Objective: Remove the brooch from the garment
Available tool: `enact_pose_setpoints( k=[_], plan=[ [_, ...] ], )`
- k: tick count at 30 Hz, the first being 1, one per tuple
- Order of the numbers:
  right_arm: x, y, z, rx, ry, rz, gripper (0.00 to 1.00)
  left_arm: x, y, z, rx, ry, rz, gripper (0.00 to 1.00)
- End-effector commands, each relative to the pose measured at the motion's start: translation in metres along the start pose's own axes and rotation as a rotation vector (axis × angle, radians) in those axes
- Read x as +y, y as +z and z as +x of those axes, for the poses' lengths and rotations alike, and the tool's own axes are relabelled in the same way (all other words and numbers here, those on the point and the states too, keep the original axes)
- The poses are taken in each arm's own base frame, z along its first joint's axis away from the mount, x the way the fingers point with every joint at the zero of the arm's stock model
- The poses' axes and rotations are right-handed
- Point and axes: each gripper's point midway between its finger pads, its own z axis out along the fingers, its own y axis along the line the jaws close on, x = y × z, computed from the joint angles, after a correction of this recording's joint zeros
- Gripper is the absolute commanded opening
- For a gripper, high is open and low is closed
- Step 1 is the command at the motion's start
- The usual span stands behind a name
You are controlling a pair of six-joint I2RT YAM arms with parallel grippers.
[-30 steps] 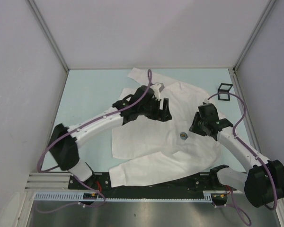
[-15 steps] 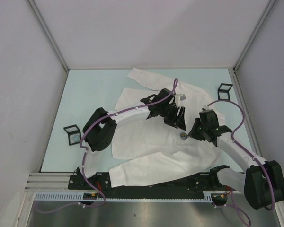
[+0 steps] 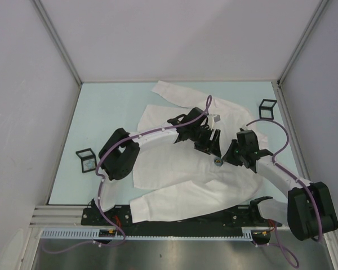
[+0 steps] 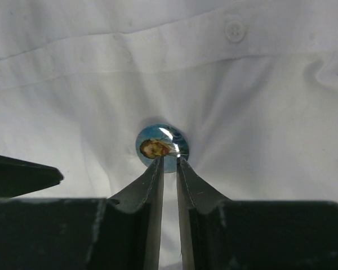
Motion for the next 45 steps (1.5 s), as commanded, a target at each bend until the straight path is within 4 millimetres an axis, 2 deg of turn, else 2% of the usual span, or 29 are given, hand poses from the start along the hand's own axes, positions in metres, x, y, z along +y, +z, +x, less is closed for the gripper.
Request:
enact_pose_setpoints(
  k=[1, 3, 7, 10, 12, 14, 17, 18, 20, 24, 30, 34, 38, 45],
  plan=[
    [-0.010, 0.005, 0.006, 0.017, 0.003, 0.019, 0.19, -0.005, 0.002, 0.001, 0.002, 0.052, 0.016, 0.67],
    [-0.023, 0.004, 0.013, 0.022, 0.024, 0.066, 0.18, 0.000, 0.003, 0.003, 0.011, 0.076, -0.012, 0.66],
    [-0.030, 0.009, 0.027, 0.050, 0.059, 0.044, 0.18, 0.011, 0.012, 0.006, 0.009, 0.123, -0.092, 0.67],
    [-0.045, 0.014, 0.035, 0.073, 0.093, 0.097, 0.17, 0.007, 0.022, 0.009, 0.009, 0.103, -0.099, 0.65],
    [-0.055, 0.012, 0.041, 0.095, 0.115, 0.147, 0.13, -0.002, 0.026, 0.005, -0.006, 0.081, -0.085, 0.57],
    [-0.059, 0.010, 0.046, 0.095, 0.121, 0.157, 0.13, -0.010, 0.028, -0.003, -0.045, 0.089, -0.076, 0.56],
    [-0.044, 0.006, 0.038, 0.068, 0.088, 0.071, 0.14, -0.024, 0.034, -0.011, -0.088, 0.110, -0.059, 0.51],
    [-0.037, 0.005, 0.033, 0.056, 0.081, 0.041, 0.14, -0.025, 0.037, -0.013, -0.094, 0.104, -0.052, 0.46],
    [-0.029, 0.000, 0.022, 0.023, 0.071, 0.010, 0.15, -0.022, 0.046, -0.015, -0.100, 0.079, -0.046, 0.40],
    [-0.028, -0.004, 0.007, -0.017, 0.096, 0.000, 0.16, -0.011, 0.056, -0.012, -0.089, 0.060, -0.067, 0.37],
    [-0.025, -0.004, -0.002, -0.018, 0.102, -0.056, 0.20, -0.002, 0.047, -0.020, -0.114, 0.090, -0.144, 0.36],
    [-0.015, -0.003, -0.009, -0.016, 0.084, -0.131, 0.22, 0.012, 0.047, -0.016, -0.105, 0.046, -0.168, 0.39],
    [-0.002, -0.006, -0.015, -0.017, 0.052, -0.195, 0.22, 0.026, 0.052, -0.007, -0.081, 0.014, -0.181, 0.37],
    [0.010, -0.006, -0.024, -0.027, 0.027, -0.252, 0.22, 0.044, 0.049, -0.004, -0.093, -0.007, -0.212, 0.33]
  ],
)
